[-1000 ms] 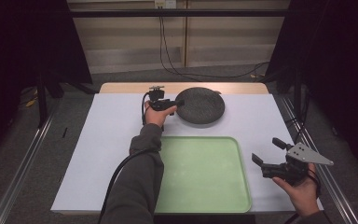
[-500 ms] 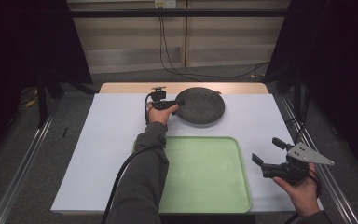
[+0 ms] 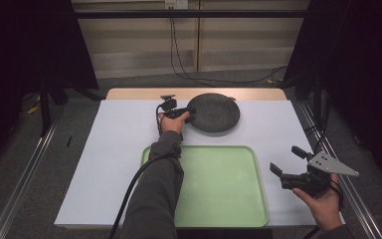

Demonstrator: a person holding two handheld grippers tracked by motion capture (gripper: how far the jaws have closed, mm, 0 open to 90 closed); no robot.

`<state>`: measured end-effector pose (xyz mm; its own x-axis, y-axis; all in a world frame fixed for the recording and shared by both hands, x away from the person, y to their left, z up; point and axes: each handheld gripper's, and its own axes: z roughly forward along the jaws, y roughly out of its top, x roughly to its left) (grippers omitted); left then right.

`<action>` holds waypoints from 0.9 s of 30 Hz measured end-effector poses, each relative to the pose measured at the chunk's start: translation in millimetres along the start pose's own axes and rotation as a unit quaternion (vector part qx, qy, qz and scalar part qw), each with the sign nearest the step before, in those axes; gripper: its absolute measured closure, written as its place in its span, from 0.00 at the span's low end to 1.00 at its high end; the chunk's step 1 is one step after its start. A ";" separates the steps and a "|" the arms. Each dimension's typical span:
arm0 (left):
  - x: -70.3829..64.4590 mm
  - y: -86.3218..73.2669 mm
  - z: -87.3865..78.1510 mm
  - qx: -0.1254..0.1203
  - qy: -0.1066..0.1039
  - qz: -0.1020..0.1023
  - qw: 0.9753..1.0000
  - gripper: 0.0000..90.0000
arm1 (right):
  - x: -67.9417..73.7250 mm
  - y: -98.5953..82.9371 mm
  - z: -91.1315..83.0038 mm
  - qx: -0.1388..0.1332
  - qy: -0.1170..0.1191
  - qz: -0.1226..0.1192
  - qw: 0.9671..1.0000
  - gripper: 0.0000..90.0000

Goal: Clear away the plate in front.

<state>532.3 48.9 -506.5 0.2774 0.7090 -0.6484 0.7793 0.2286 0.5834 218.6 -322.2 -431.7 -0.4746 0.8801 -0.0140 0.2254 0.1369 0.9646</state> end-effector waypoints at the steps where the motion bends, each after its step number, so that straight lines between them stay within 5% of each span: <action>1: 1.4 -0.6 0.5 -0.003 -0.004 -0.008 1.000 0.69 | 0.0 0.0 0.2 0.001 -0.001 0.000 1.000 0.05; 4: 2.7 -0.5 1.4 -0.003 -0.003 -0.023 1.000 0.73 | -0.9 -0.2 1.0 0.003 0.001 0.002 1.000 0.05; 5: 4.7 -0.5 1.6 0.002 -0.007 -0.047 0.999 0.78 | -0.8 0.2 0.9 0.002 0.002 0.003 1.000 0.05; 14: 3.2 -1.9 3.3 0.008 -0.012 -0.092 0.996 0.86 | -3.8 0.7 0.9 0.004 -0.003 0.008 1.000 0.05; 27: -28.4 8.5 -8.7 -0.008 -0.041 -0.063 0.997 0.96 | -4.9 2.3 0.5 -0.002 -0.001 0.012 1.000 0.05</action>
<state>526.2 36.5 -478.9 0.2226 0.6173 -0.7546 0.8026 0.3233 0.5013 221.9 -326.0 -429.6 -0.4668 0.8843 0.0078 0.2333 0.1146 0.9656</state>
